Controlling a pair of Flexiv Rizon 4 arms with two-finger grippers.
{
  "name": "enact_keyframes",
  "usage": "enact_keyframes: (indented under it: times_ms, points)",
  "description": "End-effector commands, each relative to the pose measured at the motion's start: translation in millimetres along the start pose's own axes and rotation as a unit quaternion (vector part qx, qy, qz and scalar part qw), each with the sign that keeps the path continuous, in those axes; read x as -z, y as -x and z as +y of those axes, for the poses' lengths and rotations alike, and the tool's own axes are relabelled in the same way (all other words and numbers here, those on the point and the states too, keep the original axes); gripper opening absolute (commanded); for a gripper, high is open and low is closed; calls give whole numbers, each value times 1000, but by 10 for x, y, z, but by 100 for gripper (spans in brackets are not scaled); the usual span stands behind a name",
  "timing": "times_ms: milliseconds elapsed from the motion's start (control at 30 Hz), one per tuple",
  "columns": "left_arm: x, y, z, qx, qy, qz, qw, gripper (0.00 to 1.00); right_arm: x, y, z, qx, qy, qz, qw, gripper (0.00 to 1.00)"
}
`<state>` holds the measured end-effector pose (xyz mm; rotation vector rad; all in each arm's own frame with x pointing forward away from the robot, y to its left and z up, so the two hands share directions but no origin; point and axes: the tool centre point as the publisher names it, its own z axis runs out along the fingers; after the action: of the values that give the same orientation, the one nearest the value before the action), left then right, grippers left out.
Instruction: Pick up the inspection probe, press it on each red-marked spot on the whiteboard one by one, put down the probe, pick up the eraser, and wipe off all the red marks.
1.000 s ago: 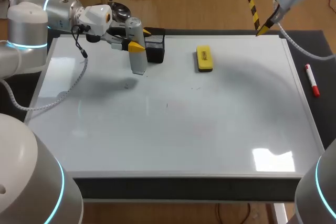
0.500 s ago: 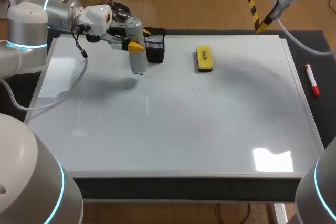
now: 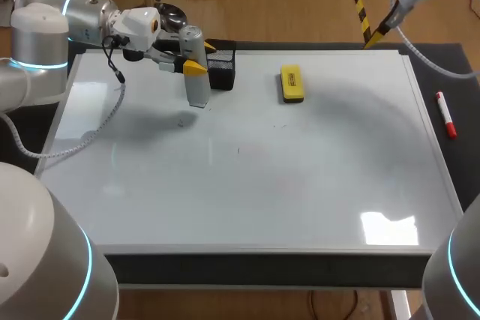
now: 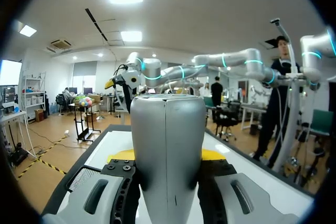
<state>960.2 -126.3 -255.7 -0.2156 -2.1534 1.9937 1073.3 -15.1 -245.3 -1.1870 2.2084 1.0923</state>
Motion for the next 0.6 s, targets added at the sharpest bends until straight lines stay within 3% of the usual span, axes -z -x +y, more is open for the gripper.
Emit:
enact_keyframes:
  times_ms: [33, 333, 600]
  points:
    - [-23, -12, -49, 2, 7, 0, 1000, 0, 10, 1, 4, 1, -1, 2, 1000, 100]
    - [-75, 62, -250, -6, 23, 7, 1000, 0, 10, 1, 4, 1, -1, 2, 1000, 100]
    - [-35, 262, -545, -28, 42, 8, 999, 0, 10, 1, 4, 1, -1, 2, 1000, 100]
